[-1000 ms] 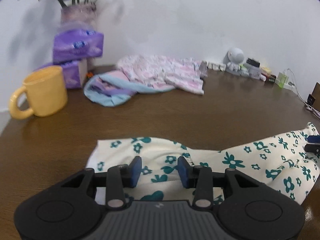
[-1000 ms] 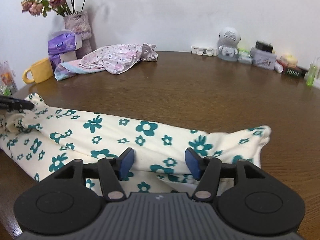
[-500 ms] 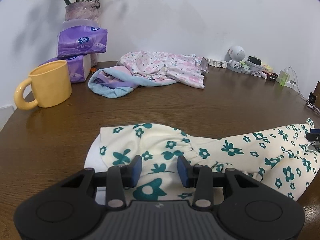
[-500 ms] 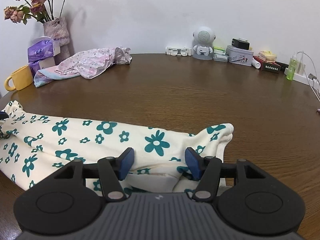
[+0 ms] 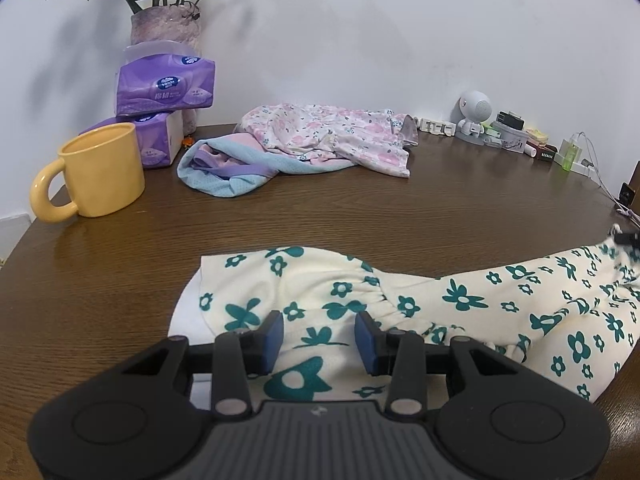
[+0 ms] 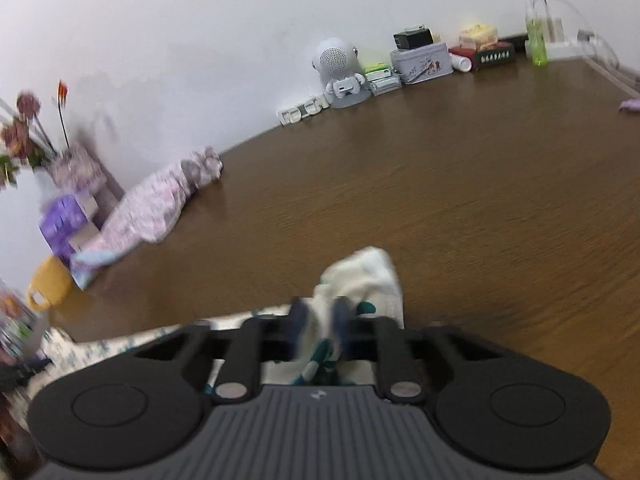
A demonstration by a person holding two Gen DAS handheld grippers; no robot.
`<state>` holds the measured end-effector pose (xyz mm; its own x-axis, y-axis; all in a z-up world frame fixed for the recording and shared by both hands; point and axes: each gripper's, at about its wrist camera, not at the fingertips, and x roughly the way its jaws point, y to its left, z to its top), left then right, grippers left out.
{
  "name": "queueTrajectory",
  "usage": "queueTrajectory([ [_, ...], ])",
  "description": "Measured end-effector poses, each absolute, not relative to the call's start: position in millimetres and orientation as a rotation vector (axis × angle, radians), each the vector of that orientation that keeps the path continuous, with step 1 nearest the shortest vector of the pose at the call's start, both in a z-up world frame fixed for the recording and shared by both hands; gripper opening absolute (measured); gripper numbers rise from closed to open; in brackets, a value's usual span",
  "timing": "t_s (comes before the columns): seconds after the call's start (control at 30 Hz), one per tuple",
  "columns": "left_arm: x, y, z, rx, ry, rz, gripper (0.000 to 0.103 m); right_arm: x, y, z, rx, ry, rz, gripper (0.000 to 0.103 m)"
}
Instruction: Fold clothes
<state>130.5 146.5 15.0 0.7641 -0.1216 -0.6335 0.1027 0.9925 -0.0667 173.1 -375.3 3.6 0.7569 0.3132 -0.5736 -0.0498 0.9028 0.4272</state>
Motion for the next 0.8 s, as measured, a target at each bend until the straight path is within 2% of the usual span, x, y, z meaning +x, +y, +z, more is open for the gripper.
queueTrajectory([
  [0.13,130,146,15,-0.024,0.688,-0.122,0.038,177,-377,7,0.437,0.640,0.210,0.008],
  [0.37,128,145,15,-0.017,0.684,-0.122,0.038,185,-381,-16,0.475,0.664,0.180,0.009],
  [0.47,128,145,15,-0.014,0.682,-0.122,0.038,179,-378,-10,0.421,0.666,0.164,0.017],
  [0.5,128,145,15,-0.012,0.682,-0.121,0.039,175,-378,-8,0.410,0.659,0.158,0.026],
  [0.53,128,144,14,-0.010,0.681,-0.121,0.039,170,-378,-6,0.403,0.651,0.152,0.029],
  [0.8,128,141,14,0.010,0.677,-0.113,0.040,139,-356,21,0.294,0.527,0.215,0.029],
])
